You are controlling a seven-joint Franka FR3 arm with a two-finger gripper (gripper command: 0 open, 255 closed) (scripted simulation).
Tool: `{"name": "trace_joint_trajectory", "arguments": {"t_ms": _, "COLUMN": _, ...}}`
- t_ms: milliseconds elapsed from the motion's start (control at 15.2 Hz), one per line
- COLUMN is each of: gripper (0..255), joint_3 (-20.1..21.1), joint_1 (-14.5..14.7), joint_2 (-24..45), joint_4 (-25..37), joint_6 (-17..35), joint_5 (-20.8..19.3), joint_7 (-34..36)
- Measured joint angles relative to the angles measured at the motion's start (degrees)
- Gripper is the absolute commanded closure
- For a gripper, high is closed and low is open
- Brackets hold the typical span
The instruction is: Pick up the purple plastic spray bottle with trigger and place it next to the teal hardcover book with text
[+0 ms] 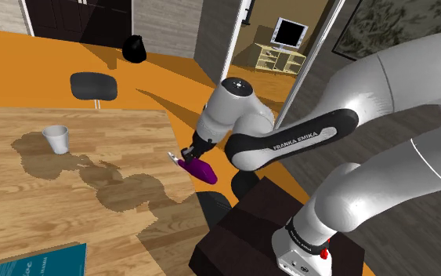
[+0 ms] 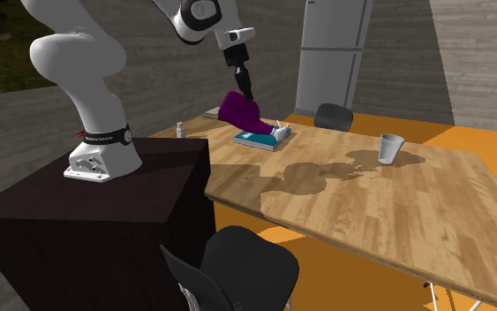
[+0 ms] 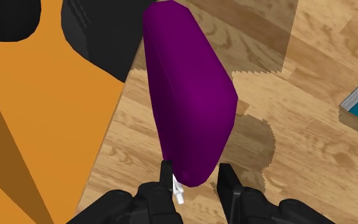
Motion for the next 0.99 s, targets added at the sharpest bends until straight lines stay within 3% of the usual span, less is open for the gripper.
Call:
{"name": "trace_joint_trajectory", "arguments": {"t_ms": 594, "gripper": 255, "joint_3": -2.7, "joint_1": 2.5, "joint_2": -4.9, "joint_4": 3.4, "joint_6": -8.1, "joint_5": 3.2, "joint_7": -3.6}}
{"name": "trace_joint_trajectory", "arguments": {"t_ms": 990, "gripper": 255, "joint_3": 4.0, "joint_1": -0.6, "joint_2": 5.1, "joint_4": 13.9, "joint_6": -9.8, "joint_5": -2.2, "joint_7": 4.5}}
